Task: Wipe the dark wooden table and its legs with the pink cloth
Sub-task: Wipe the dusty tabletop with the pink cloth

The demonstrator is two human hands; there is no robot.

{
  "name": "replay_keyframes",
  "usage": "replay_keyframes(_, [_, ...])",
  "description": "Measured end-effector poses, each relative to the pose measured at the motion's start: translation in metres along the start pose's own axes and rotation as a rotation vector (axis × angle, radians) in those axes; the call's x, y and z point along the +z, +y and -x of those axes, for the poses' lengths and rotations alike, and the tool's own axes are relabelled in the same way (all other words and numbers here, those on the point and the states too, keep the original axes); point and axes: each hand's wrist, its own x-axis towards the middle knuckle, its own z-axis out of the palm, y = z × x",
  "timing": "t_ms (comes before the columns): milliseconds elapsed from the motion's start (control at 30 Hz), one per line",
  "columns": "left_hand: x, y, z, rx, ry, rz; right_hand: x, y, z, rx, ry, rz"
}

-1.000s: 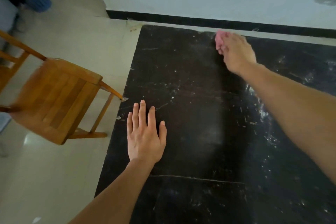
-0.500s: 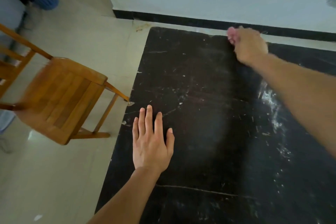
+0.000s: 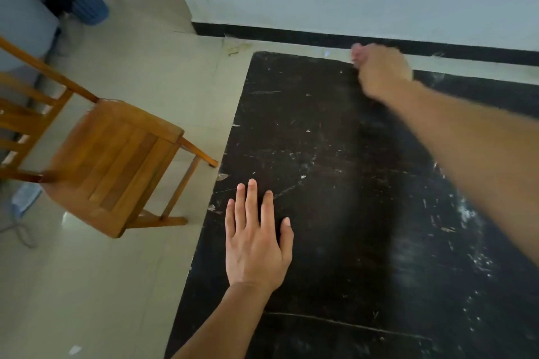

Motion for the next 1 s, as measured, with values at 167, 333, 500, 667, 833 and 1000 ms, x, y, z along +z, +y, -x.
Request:
replay_keyframes(167, [0.001,-0.003,0.000,0.006,-0.007,0.011,-0.024,-0.016,-0.014,0.063,0.053,-0.031])
replay_keyframes(333, [-0.001,-0.001,0.002,0.001,-0.030,0.020,0.012,-0.100,0.043,-0.468,-0.052,-0.088])
replay_keyframes(500, [0.002,-0.003,-0.002,0.008,-0.024,0.030,-0.002,-0.031,-0.003,-0.061,0.019,0.019])
replay_keyframes(667, [-0.002,-0.007,-0.005,-0.010,-0.065,0.034,-0.042,0.011,0.035,0.051,0.158,-0.084])
replay_keyframes(833, [-0.011,-0.001,-0.004,-0.018,-0.152,0.076,-0.032,-0.007,0.173,-0.148,0.241,-0.150])
replay_keyframes(1000, [-0.010,-0.001,-0.003,-0.017,-0.117,0.125,-0.010,-0.033,0.338,-0.159,0.268,-0.243])
